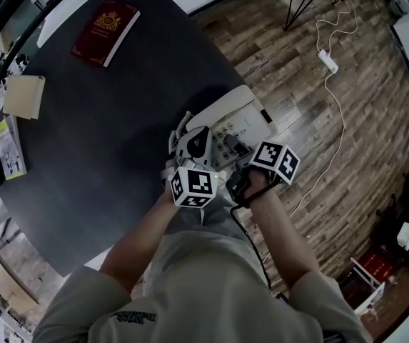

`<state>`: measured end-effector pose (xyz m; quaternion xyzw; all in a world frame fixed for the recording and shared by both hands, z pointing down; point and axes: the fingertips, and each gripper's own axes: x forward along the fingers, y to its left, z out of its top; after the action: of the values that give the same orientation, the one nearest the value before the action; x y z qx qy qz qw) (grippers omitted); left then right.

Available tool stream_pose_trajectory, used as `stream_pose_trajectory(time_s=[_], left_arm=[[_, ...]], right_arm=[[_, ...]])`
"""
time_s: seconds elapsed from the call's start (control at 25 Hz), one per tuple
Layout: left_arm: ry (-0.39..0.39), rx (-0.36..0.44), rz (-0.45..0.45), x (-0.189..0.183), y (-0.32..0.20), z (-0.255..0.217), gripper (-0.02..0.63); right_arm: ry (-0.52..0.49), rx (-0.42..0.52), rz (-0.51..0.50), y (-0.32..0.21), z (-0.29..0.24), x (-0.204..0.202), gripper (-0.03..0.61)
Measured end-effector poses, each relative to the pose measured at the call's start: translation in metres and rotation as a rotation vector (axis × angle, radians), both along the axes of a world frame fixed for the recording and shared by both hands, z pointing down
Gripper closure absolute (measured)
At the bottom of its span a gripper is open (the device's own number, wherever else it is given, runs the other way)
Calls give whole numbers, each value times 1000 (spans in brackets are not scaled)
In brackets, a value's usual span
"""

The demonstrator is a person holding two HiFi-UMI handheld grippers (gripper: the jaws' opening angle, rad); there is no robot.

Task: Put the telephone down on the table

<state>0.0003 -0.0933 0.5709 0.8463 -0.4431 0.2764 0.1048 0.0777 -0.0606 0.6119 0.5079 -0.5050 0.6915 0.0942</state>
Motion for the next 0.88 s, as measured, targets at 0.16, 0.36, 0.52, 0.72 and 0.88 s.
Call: stream_pose_trajectory(time_s=[0.16,0.36,0.52,0.72,0.88], left_arm=[[5,-7,29,4,5,3,611],[-6,-8,76,11,17,9,611],[2,-4,77,10,16,9,611],[8,-12,78,13,17,10,611],[9,-22,68,12,16,10,611]], right_arm=[[-3,-34,-29,6,10,5,275],[43,-64,-59,16,21,14,270],[29,-46,-57,15,23,12,270],[33,-2,-51,17,22,14,270],[31,6,-51,25,22,13,270]])
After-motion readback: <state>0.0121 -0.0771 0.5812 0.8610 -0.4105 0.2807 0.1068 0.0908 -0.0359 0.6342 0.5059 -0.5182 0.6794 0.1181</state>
